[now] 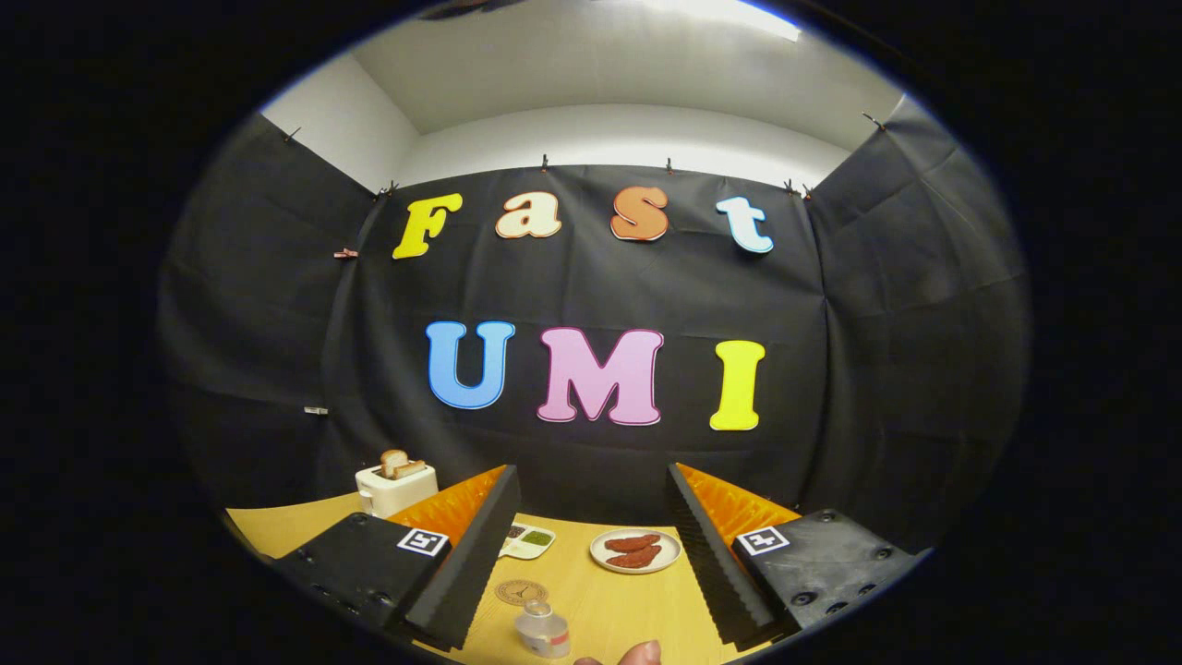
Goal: Take the bottle from table, then pour the juice into the cup, finally place the bottle on the coaster
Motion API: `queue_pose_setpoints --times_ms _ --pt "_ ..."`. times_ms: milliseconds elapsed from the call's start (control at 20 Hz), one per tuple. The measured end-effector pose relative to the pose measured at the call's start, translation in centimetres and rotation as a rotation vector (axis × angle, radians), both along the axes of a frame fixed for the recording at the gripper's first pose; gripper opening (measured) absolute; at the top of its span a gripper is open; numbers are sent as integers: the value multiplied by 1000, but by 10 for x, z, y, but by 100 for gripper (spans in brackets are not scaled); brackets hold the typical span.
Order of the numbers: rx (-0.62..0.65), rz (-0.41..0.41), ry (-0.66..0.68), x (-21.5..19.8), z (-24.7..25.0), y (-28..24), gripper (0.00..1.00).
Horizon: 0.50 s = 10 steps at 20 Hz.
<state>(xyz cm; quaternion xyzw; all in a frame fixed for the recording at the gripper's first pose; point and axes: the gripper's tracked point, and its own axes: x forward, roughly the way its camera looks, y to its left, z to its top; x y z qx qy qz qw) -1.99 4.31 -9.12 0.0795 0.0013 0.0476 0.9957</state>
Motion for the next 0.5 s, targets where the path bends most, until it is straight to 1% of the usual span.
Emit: queue_pose_setpoints --times_ms 300,500 --pt "-20 9 81 -14 -91 14 97" --pt "-44 34 116 -27 -126 32 97"
